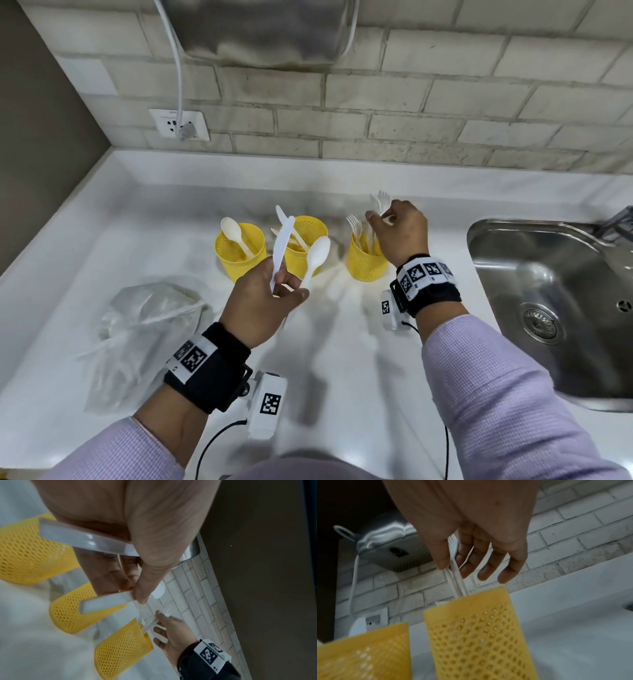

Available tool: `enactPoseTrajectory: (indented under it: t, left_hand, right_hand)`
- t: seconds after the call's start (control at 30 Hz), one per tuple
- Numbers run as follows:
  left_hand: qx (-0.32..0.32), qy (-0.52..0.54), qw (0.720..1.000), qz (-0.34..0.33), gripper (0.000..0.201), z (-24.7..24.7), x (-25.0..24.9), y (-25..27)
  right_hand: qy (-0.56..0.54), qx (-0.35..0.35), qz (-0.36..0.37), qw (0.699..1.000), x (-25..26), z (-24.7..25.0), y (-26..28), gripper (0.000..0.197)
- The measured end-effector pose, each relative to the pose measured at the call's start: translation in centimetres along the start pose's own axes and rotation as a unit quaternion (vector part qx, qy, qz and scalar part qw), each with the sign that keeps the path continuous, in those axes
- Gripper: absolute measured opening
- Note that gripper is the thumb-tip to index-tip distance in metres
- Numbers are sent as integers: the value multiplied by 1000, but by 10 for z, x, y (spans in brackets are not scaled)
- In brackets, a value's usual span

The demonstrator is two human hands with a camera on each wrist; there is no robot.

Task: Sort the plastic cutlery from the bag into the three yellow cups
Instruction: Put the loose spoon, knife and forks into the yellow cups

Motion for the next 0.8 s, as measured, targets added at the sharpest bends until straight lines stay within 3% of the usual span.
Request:
enactPoseTrajectory:
  t: [0.1, 0.27, 0.5, 0.63, 0.8]
  left_hand:
    - [9, 10, 1000, 0, 47, 6, 7, -2]
    - [19, 20, 999, 22, 43, 11, 20, -5]
    - [22, 18, 999, 15, 43, 20, 22, -12]
    - [29, 33, 999, 21, 43, 19, 26, -14]
    - [39, 52, 998, 27, 44, 19, 27, -11]
  right_hand:
    - [45, -16, -12, 999, -11, -9, 4, 33]
    - [99, 18, -40, 994, -27, -20, 10, 37]
    - [35, -11, -25, 999, -33, -15, 34, 53]
    - [46, 39, -45, 997, -41, -25, 43, 38]
    - [69, 32, -44, 996, -37, -22, 49, 35]
Point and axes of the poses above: each hand's wrist, its own y-axis away from the middle knuckle, its own z-axis out of the back of the hand, x = y × z, the point moved 7 cm from there along -y, towards the middle knuckle, and after that the axes turned 7 degrees about -z, right-handed, at the moved point
